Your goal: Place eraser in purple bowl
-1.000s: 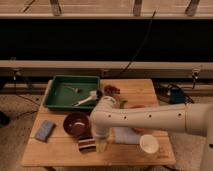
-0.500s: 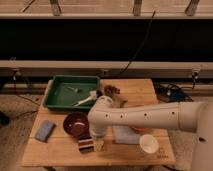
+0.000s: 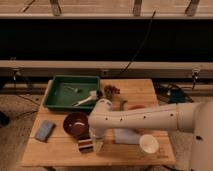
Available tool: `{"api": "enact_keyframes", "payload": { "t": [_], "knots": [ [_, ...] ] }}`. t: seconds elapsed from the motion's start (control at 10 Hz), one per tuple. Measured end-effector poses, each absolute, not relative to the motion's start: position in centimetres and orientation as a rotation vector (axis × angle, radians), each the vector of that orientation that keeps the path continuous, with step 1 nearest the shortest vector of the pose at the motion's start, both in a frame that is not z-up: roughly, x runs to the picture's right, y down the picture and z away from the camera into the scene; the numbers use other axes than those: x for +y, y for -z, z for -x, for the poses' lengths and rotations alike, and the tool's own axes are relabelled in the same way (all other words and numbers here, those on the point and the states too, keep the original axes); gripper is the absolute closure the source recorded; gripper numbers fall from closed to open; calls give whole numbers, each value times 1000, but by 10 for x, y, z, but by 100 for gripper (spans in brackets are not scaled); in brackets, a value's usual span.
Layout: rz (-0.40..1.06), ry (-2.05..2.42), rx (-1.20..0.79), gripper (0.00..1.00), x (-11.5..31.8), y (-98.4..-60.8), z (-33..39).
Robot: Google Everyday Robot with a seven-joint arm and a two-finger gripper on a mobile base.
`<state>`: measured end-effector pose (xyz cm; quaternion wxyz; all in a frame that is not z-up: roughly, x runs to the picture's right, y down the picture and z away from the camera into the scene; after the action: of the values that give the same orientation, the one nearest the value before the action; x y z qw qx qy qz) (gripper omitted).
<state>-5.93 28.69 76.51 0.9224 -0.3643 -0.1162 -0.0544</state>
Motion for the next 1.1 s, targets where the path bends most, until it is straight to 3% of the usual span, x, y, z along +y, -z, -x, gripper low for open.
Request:
{"api": "enact_keyframes", "payload": {
  "t": [0.6,1.1],
  "knots": [
    [728,90,-232,96,287,-763,49],
    [665,105,-278,100,252,-715,34]
  ]
}}
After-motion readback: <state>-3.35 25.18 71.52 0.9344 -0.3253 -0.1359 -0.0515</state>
